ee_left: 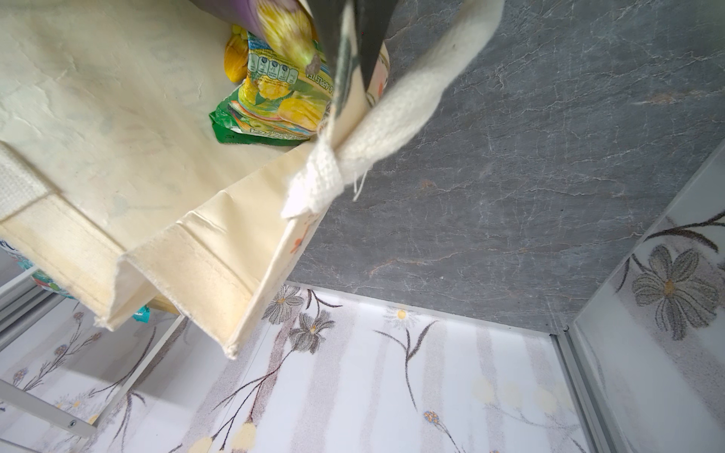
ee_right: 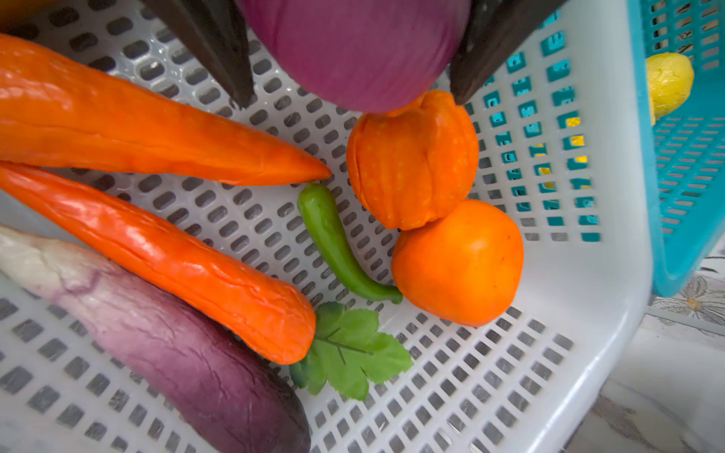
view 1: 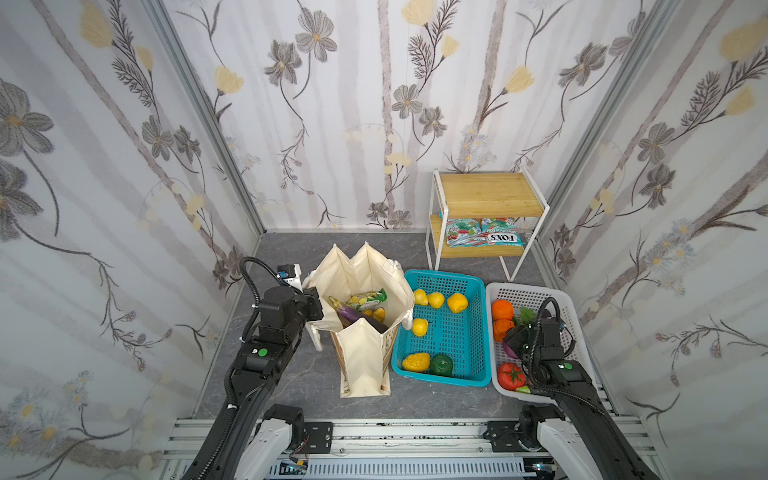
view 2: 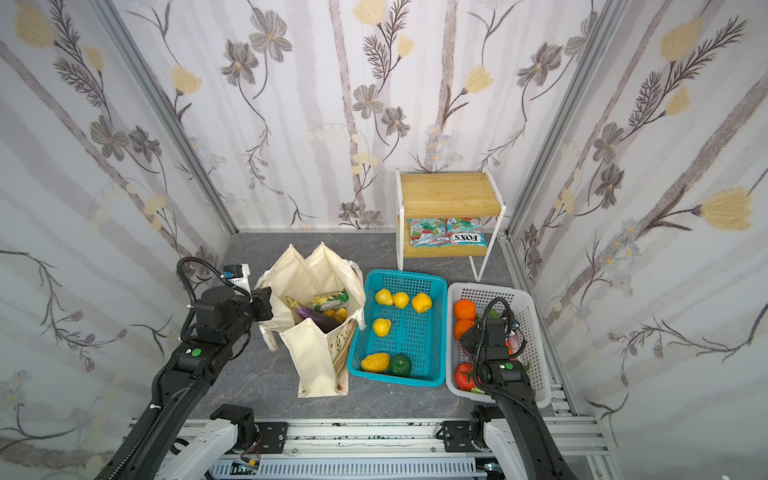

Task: Place the food into the grocery bag and tie it
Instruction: 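Lift the red onion with the right gripper and carry it to the tote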

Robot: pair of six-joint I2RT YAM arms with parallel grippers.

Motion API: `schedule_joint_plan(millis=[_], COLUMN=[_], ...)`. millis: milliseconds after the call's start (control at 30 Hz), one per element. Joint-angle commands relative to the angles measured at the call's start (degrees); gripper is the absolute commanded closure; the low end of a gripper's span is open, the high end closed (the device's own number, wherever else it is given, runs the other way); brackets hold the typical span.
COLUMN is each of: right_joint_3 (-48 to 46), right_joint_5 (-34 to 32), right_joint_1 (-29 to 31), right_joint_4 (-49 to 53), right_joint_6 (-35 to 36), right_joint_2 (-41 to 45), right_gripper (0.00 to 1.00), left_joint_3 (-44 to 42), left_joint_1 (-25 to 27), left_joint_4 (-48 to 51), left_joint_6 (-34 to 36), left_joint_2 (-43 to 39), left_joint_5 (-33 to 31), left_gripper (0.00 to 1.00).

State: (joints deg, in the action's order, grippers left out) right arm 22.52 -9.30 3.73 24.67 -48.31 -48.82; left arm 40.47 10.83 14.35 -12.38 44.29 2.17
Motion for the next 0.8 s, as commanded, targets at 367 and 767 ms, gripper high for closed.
schedule_joint_plan(millis=[367,767], right_joint_3=[9.90,18.84], right_joint_5=[2.87,9.75], right_joint_1=[-0.05,5.64], right_joint_4=[1.62,-1.51], right_joint_6=[0.84,-1.12], right_joint_2=[4.49,1.99], right_gripper=[0.31,0.35], left_joint_3=[-0.08,-0.04], left_joint_1=[-0.05,-0.10], left_joint_4=[-1.44,-1.45], left_joint_6=[0.24,0.18], left_joint_2=[-0.09,0.02], left_joint_5=[-0.51,-0.46], left_gripper=[1.00,1.00])
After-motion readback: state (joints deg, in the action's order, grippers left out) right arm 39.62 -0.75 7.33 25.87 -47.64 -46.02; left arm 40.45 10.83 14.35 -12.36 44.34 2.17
